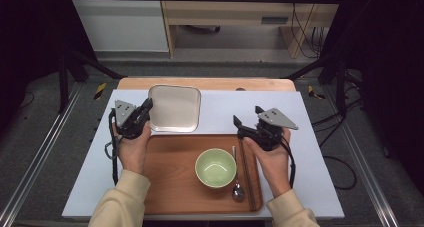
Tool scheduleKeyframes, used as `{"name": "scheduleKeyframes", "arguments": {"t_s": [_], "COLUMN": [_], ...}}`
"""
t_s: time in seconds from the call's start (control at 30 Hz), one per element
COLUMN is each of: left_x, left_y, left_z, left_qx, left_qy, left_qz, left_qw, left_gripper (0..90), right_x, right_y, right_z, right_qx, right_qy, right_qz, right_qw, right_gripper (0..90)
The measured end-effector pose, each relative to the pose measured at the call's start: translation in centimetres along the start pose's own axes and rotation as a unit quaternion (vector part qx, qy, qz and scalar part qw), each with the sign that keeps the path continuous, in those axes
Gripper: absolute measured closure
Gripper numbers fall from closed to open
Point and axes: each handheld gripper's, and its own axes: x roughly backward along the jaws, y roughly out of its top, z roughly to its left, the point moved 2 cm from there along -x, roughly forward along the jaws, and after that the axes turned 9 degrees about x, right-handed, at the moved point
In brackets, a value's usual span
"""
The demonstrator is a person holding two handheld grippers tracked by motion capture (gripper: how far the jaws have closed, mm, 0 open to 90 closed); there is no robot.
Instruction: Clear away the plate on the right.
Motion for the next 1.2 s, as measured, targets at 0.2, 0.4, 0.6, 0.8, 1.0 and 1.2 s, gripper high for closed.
{"name": "scheduleKeyframes", "arguments": {"t_s": [0.2,0.4,0.6,0.8,1.0,1.2], "left_x": [0.8,1.5,2.3,2.9,3.4,3.7], "left_y": [-0.3,-0.9,-1.5,-2.1,-2.6,-3.2], "left_z": [0.8,1.3,2.0,2.6,2.9,3.1], "left_qx": [0.003,0.000,0.000,0.009,0.005,0.005], "left_qy": [0.001,-0.003,-0.004,-0.004,-0.008,-0.011], "left_qz": [0.009,0.018,0.026,0.034,0.043,0.053], "left_qw": [1.0000,0.9998,0.9997,0.9994,0.9990,0.9985], "left_gripper": [89.2,89.2,89.2,89.1,89.1,89.1], "right_x": [2.7,4.3,6.1,7.3,8.2,8.1], "right_y": [-2.3,-4.6,-7.0,-8.4,-9.2,-9.7], "right_z": [-3.1,-5.0,-6.3,-7.4,-9.0,-9.3], "right_qx": [-0.008,-0.004,0.008,0.017,0.003,0.006], "right_qy": [-0.041,-0.065,-0.108,-0.128,-0.153,-0.136], "right_qz": [-0.026,-0.014,0.012,0.023,0.019,0.029], "right_qw": [0.9988,0.9978,0.9940,0.9913,0.9880,0.9902], "right_gripper": [14.4,12.4,11.5,12.4,14.0,19.8]}}
